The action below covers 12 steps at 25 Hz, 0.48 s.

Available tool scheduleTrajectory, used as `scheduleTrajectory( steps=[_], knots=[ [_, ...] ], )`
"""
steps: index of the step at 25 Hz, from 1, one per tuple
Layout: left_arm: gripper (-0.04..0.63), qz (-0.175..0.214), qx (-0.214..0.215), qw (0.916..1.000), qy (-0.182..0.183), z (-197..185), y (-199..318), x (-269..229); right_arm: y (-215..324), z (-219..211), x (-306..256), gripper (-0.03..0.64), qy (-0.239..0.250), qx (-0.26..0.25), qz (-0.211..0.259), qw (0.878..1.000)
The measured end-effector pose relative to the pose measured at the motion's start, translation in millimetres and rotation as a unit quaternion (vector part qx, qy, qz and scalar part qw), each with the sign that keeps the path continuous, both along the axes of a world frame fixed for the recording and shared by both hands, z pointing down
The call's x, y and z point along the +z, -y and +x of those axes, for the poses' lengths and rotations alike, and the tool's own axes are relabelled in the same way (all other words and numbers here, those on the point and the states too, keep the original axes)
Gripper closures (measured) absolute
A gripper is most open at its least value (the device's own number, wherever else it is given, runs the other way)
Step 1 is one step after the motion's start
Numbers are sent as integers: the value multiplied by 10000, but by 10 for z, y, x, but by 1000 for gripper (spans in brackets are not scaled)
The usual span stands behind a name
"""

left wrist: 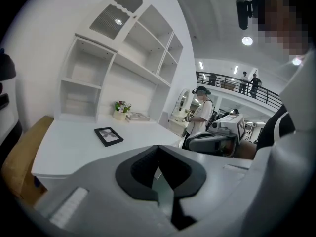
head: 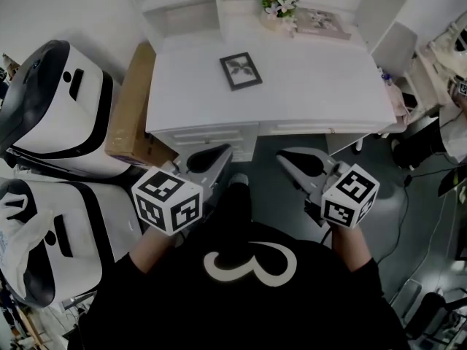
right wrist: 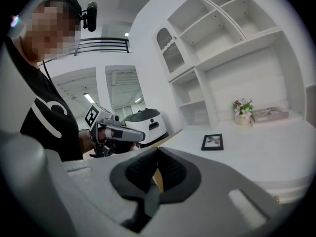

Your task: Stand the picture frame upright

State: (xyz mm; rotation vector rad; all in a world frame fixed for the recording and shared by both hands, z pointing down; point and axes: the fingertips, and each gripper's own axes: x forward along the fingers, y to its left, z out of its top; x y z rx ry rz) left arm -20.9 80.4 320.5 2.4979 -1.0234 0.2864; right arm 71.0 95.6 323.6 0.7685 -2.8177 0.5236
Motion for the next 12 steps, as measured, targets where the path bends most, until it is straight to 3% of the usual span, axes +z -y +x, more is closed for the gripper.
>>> scheduleTrajectory(
  steps=[6,12],
  knots=[
    [584,-246,-40,9997,-21,-39,736,210,738,-6,145,614,-115,30,-257,9996],
    [583,-517,-19,9984,232,-74,1578,458,1659,49,344,614,-368,326,-535,9974]
  ],
)
